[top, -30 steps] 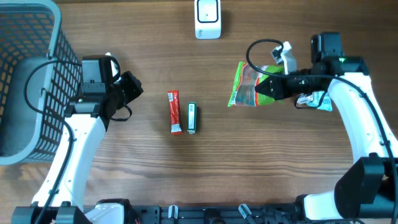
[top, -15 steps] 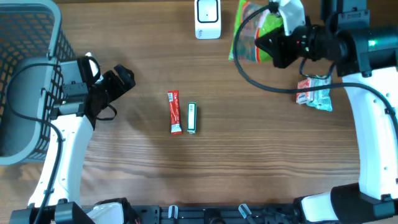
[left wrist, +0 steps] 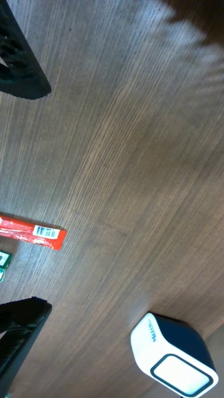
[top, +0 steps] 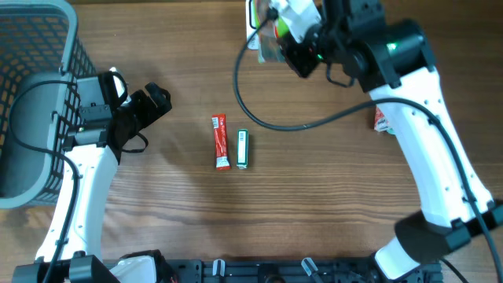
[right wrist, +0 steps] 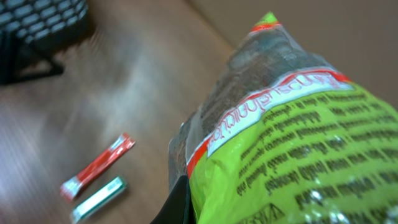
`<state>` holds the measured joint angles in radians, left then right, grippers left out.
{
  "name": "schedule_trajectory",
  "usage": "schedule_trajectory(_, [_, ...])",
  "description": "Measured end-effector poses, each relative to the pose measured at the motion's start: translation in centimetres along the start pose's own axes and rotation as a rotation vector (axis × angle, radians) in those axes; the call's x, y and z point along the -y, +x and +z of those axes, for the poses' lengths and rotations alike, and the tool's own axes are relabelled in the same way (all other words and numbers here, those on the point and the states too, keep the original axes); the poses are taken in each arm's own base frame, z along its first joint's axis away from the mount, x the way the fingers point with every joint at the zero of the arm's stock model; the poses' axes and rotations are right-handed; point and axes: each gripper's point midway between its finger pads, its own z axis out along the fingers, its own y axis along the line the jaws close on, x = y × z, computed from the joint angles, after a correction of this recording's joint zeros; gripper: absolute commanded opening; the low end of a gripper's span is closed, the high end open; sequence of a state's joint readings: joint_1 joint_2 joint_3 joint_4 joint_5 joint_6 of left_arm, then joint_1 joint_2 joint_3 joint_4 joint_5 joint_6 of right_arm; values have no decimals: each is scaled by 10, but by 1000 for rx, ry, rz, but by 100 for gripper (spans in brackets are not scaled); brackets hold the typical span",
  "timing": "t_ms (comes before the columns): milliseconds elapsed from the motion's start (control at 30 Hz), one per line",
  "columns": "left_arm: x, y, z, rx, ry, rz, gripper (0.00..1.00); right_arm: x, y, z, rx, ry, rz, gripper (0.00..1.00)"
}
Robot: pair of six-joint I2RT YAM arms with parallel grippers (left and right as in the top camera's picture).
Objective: Scan the item barcode
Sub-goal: 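Carry the green snack bag to the scanner and hold it over it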
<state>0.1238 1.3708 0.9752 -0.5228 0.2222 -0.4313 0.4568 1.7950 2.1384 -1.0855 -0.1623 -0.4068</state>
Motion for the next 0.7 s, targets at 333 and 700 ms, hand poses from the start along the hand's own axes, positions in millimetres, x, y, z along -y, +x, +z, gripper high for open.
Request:
schedule_trajectory(333, [0, 0, 0, -2, 3, 0, 100, 55, -17, 98, -13, 222, -108, 4])
schedule_trajectory(700, [0, 0, 0, -2, 3, 0, 100, 121, -23, 193, 38, 568, -289, 5])
